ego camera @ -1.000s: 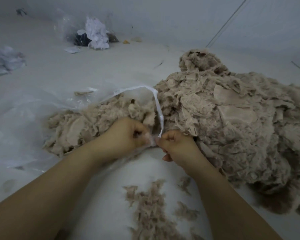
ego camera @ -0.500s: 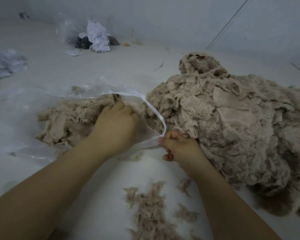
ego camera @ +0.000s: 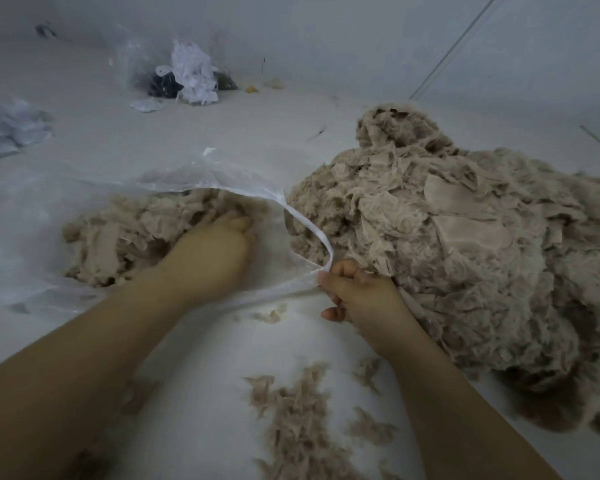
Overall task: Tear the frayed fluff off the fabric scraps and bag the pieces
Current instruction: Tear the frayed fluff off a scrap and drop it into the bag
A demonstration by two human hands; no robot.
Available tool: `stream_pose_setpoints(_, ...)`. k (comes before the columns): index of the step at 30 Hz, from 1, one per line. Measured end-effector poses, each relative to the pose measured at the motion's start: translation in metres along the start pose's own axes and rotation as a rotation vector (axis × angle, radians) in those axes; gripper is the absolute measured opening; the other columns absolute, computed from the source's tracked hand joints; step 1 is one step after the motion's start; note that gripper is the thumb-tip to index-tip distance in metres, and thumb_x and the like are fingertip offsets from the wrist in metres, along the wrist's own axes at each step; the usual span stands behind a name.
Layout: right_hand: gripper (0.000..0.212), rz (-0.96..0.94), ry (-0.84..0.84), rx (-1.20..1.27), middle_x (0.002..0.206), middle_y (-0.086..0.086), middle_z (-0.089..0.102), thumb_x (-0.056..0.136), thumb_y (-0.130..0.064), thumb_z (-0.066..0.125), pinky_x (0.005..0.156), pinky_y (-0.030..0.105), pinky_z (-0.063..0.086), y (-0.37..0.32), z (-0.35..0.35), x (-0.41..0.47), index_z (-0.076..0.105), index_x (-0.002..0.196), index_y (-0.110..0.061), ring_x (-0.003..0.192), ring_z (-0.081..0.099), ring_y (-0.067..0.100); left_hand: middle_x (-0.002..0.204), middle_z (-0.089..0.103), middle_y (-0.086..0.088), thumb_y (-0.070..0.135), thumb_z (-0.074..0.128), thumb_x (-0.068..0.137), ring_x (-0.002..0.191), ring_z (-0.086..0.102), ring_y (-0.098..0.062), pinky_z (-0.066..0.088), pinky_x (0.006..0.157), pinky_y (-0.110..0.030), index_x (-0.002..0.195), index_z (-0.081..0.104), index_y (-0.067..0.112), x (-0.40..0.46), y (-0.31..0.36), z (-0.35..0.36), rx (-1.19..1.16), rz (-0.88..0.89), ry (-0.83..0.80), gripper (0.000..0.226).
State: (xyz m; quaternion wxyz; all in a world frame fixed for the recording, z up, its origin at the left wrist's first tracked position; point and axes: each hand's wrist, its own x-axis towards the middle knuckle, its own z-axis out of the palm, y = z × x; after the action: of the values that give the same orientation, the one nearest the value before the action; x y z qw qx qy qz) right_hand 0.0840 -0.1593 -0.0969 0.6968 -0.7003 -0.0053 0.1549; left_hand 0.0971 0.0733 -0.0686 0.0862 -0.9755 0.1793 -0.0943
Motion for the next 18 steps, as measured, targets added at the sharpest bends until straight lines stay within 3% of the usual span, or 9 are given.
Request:
stream_pose_setpoints(2,0.046,-0.007,-0.013,-0.009,0.049,-0.010,0.044,0.092,-0.019,0.066,0.053,0.020,0.052,-0.001,0.000,-0.001,0.057,0.048,-0.027,0.047,0.044,-0.001,0.100,0.064,-0.002,0.029,0.056,0.092,0.100,0.059,-0.024,0.045,0.079,-0.034,0.095,0.069,0.017,-0.012,0.030,-0.013,-0.174,0.109,0.158,0.017)
stream_pose_setpoints(3,0.045,-0.010,-0.016,-0.010,0.048,-0.010,0.045,0.092,-0.020,0.066,0.053,0.020,0.052,-0.001,0.000,-0.001,0.059,0.049,-0.028,0.047,0.045,-0.002,0.095,0.063,0.000,0.035,0.058,0.092,0.095,0.058,-0.023,0.046,0.075,-0.034,0.093,0.069,0.018,-0.018,0.042,-0.016,-0.242,0.145,0.148,0.021)
stream_pose_setpoints(5,0.043,-0.015,-0.016,-0.006,0.049,-0.010,0.046,0.093,-0.021,0.066,0.053,0.021,0.053,0.000,0.000,-0.001,0.062,0.051,-0.029,0.047,0.046,-0.002,0.103,0.062,0.002,0.041,0.058,0.090,0.102,0.054,-0.022,0.045,0.080,-0.036,0.103,0.069,0.019,-0.019,0.055,-0.013,-0.184,0.131,0.061,0.028)
stream_pose_setpoints(8,0.039,-0.009,-0.018,0.028,0.050,-0.010,0.045,0.093,-0.024,0.066,0.056,0.021,0.054,0.001,0.000,-0.001,0.065,0.055,-0.029,0.047,0.045,-0.001,0.115,0.061,-0.002,0.036,0.064,0.083,0.112,0.050,-0.027,0.039,0.088,-0.038,0.108,0.071,0.019,-0.009,0.041,-0.003,0.068,-0.117,-0.022,0.031)
stream_pose_setpoints(12,0.035,-0.008,-0.033,0.046,0.051,-0.010,0.046,0.095,-0.024,0.063,0.057,0.021,0.054,0.000,-0.001,-0.003,0.071,0.061,-0.026,0.048,0.045,-0.001,0.100,0.063,-0.019,0.009,0.066,0.083,0.098,0.058,-0.039,0.048,0.073,-0.044,0.095,0.072,0.003,0.005,0.014,0.001,-0.026,-0.443,0.075,0.015)
stream_pose_setpoints(15,0.035,0.002,-0.040,0.050,0.053,-0.009,0.046,0.095,-0.021,0.063,0.057,0.022,0.054,-0.002,-0.001,-0.005,0.072,0.062,-0.024,0.048,0.046,0.000,0.080,0.067,-0.013,0.010,0.065,0.085,0.076,0.066,-0.035,0.042,0.055,-0.033,0.084,0.073,0.006,0.011,0.006,0.003,-0.039,-0.510,0.106,0.009)
stream_pose_setpoints(18,0.034,0.015,-0.051,0.047,0.056,-0.006,0.046,0.096,-0.019,0.062,0.058,0.022,0.054,-0.004,-0.002,-0.007,0.072,0.063,-0.023,0.050,0.046,0.002,0.076,0.064,-0.019,0.000,0.064,0.080,0.066,0.064,-0.039,0.033,0.049,-0.031,0.092,0.065,0.000,0.014,0.006,0.002,-0.082,-0.480,0.227,0.012)
